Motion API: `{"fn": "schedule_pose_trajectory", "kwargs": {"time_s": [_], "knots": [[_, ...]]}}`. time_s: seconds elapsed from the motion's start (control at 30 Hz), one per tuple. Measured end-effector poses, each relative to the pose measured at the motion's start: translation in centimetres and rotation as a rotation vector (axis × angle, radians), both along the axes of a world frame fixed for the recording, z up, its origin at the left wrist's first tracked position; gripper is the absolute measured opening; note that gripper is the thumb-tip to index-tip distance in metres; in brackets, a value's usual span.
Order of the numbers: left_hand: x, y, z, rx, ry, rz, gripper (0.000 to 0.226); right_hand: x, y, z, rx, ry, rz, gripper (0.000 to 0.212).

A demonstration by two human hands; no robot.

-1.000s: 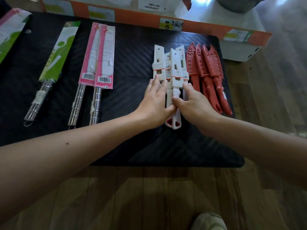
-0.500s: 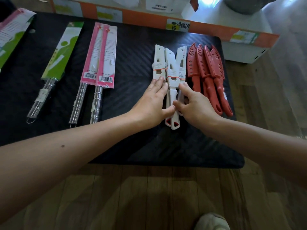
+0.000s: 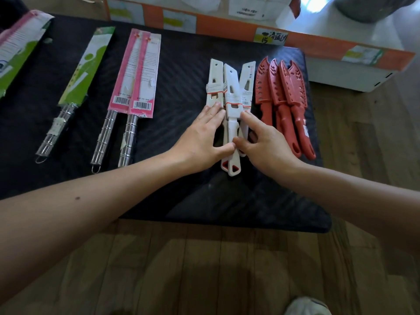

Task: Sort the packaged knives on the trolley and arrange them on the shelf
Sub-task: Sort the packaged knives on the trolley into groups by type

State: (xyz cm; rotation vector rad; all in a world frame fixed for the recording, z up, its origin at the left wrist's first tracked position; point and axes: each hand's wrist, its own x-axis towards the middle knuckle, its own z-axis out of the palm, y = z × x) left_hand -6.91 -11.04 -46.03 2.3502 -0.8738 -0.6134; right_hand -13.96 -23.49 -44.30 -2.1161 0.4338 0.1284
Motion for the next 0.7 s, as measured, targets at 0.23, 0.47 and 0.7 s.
{"fn": "schedule_pose_trajectory", "kwargs": {"time_s": [0.23, 0.47, 0.7], "knots": [[0.4, 0.8, -0.1, -0.029, 0.010, 0.010, 0.077, 0.2, 0.6, -0.2, -0.005, -0.040, 0.002, 0.055], [0.2, 0.6, -0.2, -0.036, -0.002, 0.002, 0.077, 0.2, 0.3, -0.6, -0.025, -0.041, -0.005, 0.057], [0.8, 1.3, 0.0, 0.002, -0.064, 0.013, 0.087, 0.0, 0.8, -0.2, -0.042, -0.061, -0.017, 0.056]]}}
